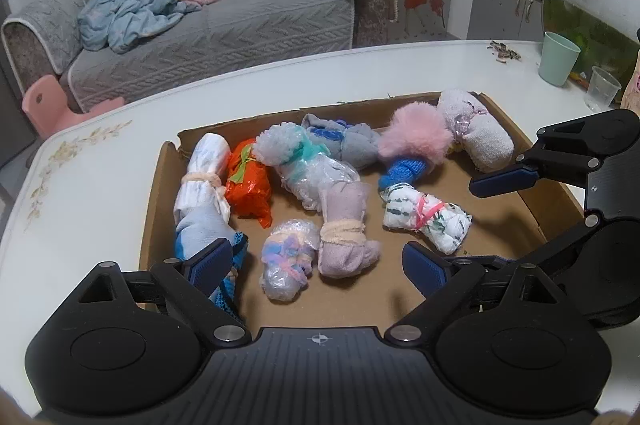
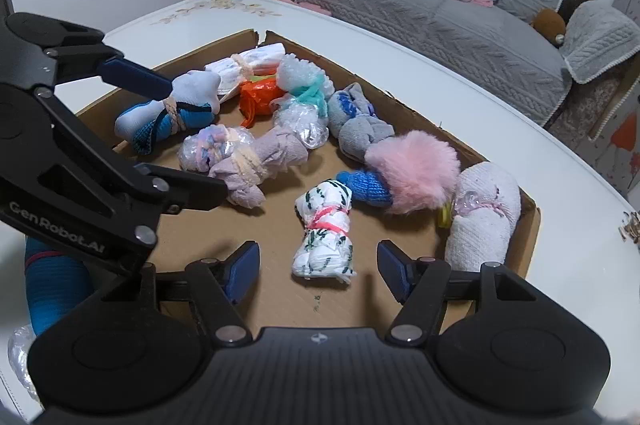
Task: Organize objects
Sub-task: 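Withdraw both open tools from the box back toward the pile, then grasp the white bundle with teal band with the right tool while the left tool grasps the bubble-wrap bundle, then carry both held bundles over the box and lower them inside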
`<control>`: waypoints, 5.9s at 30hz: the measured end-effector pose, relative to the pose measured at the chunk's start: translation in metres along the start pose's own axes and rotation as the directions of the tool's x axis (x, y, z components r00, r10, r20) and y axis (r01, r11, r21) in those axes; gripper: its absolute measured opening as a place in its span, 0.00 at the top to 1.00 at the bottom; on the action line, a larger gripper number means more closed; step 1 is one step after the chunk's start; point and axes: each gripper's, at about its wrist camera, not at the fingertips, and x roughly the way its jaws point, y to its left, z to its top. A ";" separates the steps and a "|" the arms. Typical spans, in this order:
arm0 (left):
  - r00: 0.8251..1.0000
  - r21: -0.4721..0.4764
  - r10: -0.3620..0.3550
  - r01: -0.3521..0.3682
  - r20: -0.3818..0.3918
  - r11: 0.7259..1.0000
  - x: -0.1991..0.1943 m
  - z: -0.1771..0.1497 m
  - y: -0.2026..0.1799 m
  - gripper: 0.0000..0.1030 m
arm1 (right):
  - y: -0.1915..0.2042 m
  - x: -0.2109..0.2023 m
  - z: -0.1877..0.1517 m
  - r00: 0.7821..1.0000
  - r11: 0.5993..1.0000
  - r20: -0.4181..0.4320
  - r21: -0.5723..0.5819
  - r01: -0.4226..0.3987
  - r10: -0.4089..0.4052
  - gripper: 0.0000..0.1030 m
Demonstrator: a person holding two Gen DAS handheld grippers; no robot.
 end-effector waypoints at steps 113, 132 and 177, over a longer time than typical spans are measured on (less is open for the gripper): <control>0.955 -0.009 -0.224 0.230 0.195 0.973 -0.128 -0.154 -0.040 0.46 | 0.055 -0.110 -0.134 0.970 0.991 0.241 0.130 -0.041 0.008 0.64; 0.945 -0.039 -0.239 0.254 0.225 0.966 -0.099 -0.004 -0.054 0.46 | -0.025 -0.117 -0.036 0.948 0.999 0.318 -0.018 0.034 -0.027 0.64; 0.995 0.076 -0.100 0.099 0.005 0.992 0.055 0.017 -0.087 0.45 | -0.066 -0.001 -0.016 0.997 0.972 0.024 -0.224 -0.064 0.071 0.63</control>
